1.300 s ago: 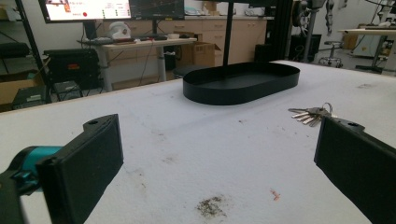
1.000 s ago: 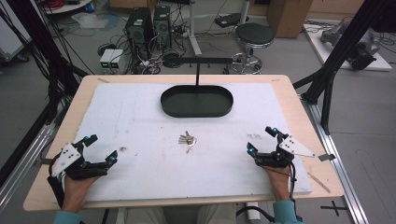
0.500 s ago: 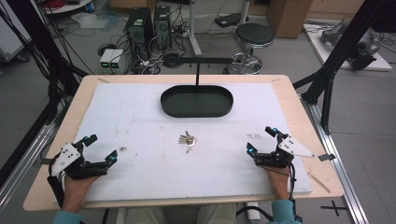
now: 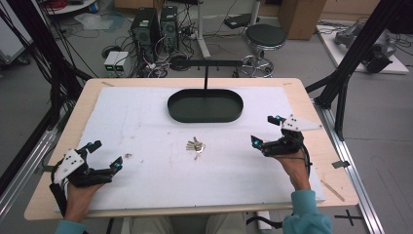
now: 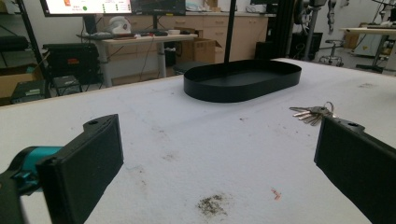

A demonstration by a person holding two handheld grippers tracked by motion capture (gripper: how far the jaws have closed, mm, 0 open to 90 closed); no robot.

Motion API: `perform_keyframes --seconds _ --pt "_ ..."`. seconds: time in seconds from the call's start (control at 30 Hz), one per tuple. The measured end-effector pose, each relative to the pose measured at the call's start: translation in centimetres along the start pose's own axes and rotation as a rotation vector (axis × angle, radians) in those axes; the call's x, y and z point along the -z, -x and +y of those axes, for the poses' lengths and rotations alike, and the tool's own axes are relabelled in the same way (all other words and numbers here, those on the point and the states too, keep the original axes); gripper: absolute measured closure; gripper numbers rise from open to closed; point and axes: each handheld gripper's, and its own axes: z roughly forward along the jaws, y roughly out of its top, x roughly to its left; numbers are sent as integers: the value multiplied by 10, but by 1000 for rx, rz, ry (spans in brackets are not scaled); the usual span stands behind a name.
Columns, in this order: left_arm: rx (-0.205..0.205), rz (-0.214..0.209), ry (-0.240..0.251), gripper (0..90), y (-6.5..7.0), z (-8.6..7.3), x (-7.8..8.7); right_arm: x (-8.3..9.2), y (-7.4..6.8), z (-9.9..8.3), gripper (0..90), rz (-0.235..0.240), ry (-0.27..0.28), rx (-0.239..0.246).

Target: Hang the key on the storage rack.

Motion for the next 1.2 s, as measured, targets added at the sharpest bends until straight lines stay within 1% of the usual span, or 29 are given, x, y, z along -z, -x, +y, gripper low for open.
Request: perform_keyframes --seconds 0.1,0.13,0.17,0.2,0.23,0.27,0.3,0.33,0.37,0.43,0.47,0.5,0.57,0.6,0.63,0.67,0.7,0.73,0.8,0.83,0.87,0.9,0.93,1.03,1.07,1.13,1.2 --pt "1 2 1 17 0 0 0 -9 3 19 4 38 -30 20" --pt "2 1 1 17 0 0 0 -9 3 19 4 38 -30 20" --pt "0 2 1 17 0 0 0 -12 4 25 4 45 -35 24" --pt "0 2 1 17 0 0 0 -17 6 34 4 66 -45 21" --pt "1 2 1 17 0 0 0 -21 7 39 4 77 -54 25" --pt "-1 2 0 17 0 0 0 -24 7 43 4 90 -61 23" --pt "3 1 0 17 0 0 0 -24 7 43 4 90 -61 23" --pt "1 1 1 17 0 0 0 -31 9 50 4 118 -74 13" --pt "0 1 0 17 0 0 0 -31 9 50 4 118 -74 13" --pt "2 0 -1 17 0 0 0 -38 9 55 4 148 -102 15" --pt "0 0 -2 17 0 0 0 -47 8 60 4 174 -137 28" --pt "-2 0 -3 17 0 0 0 -47 8 60 4 174 -137 28" --pt "-4 0 -5 17 1 0 0 -56 6 64 4 206 -168 49" --pt "-4 3 -5 17 1 0 0 -60 4 65 4 214 -185 58" --pt "-4 3 -5 17 1 0 0 -69 2 68 4 231 -210 76" --pt "-5 0 -5 17 1 0 -1 -69 2 68 4 231 -210 76" --pt "-4 1 -5 17 1 0 -1 -73 1 69 4 235 -219 90" --pt "-2 3 -5 17 1 0 0 -81 -2 71 4 258 -244 98" --pt "-4 0 -6 17 0 0 -1 -89 -5 71 4 275 -260 106" --pt "-4 0 -7 17 0 0 -1 -89 -5 71 4 275 -260 106" --pt "-2 0 -6 17 1 0 -1 -93 -6 71 4 289 -277 109" --pt "-2 0 -6 17 1 0 -1 -101 -10 71 5 314 -301 124" --pt "-2 0 -6 17 1 0 -1 -101 -10 71 5 314 -301 124" --pt "-1 2 -8 17 0 0 -1 -113 -17 71 5 327 -345 175" --pt "-1 2 -8 17 0 0 -1 -120 -22 71 5 353 -368 188" --pt "-2 2 -8 17 0 0 -1 -127 -26 70 4 377 -390 191" --pt "-3 2 -8 17 0 0 -1 -130 -27 70 5 384 -400 193"
